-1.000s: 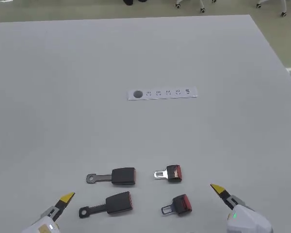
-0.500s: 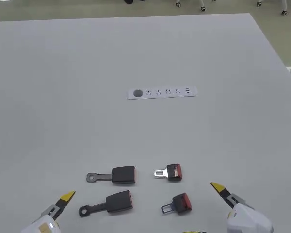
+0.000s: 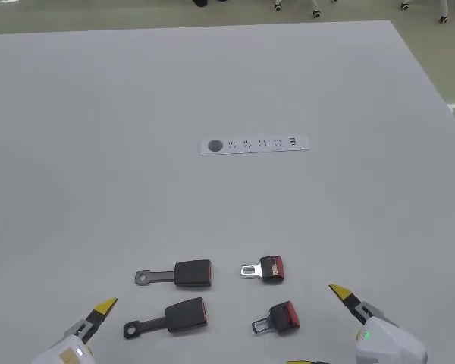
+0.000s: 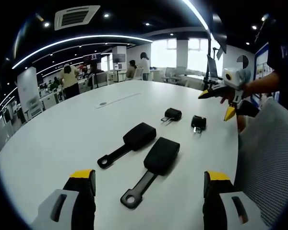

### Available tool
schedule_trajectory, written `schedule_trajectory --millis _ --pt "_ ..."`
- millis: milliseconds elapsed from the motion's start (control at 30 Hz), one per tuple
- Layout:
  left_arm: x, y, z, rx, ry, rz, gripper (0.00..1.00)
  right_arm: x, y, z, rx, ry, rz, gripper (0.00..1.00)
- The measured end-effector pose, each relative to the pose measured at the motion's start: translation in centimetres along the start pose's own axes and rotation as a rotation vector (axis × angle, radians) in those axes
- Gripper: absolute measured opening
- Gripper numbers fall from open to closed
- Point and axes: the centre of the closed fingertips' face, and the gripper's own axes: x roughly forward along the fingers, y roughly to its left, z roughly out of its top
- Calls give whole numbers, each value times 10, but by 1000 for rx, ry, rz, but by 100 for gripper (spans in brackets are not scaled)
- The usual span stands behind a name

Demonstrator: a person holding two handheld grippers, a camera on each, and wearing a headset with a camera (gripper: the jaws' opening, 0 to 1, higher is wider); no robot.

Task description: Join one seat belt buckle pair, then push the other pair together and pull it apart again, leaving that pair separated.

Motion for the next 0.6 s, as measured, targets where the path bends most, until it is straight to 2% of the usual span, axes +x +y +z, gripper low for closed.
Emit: schedule_trajectory --millis 600 --pt "2 2 3 23 20 -20 92 -1 -3 -1 -31 14 12 93"
